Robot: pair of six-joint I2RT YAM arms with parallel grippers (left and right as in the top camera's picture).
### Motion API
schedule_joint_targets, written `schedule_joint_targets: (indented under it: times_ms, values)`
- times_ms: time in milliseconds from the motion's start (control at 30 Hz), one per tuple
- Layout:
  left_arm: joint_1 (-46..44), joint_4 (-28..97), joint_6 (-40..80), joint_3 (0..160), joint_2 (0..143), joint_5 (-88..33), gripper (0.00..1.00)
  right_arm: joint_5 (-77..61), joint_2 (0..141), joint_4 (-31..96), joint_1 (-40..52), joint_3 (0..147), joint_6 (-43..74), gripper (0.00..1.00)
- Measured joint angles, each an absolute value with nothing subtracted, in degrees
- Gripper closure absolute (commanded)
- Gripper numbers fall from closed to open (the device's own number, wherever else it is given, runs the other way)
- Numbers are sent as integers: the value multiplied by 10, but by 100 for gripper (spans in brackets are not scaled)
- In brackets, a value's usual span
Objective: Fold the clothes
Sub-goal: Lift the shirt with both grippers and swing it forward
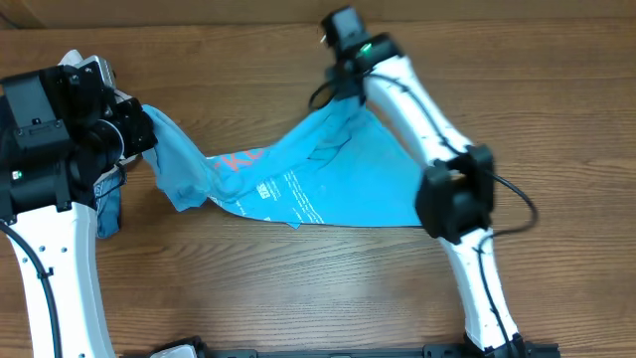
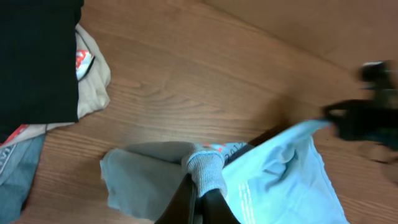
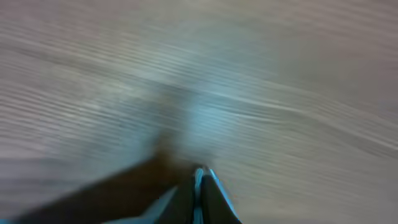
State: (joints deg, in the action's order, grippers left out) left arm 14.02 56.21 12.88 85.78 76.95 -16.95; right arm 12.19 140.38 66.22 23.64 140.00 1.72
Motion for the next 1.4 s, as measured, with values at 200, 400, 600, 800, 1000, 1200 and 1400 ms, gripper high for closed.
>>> schedule_joint_targets:
  times_ms: [200,400,600,800,1000,1200,1400]
  values:
    - [140,574,124,926,765,-169,96,135,1220,749,197,1432,37,96]
    - [140,612,118,992,728,-156,96,141,1049,846,136,1450,61,96]
    - [140,636,118,1011,678,-152,96,142,969,908,108,1451,71,96]
    - [140,640,118,1019,618,-146,96,140,905,918,90,1447,86,95]
    - [140,640,118,1059,551,-123,96,144,818,904,90,1447,90,94]
    - [140,635,118,1084,536,-113,96,152,813,883,90,1456,90,94]
    - [140,612,119,1084,653,-129,96,152,949,868,78,1457,90,96]
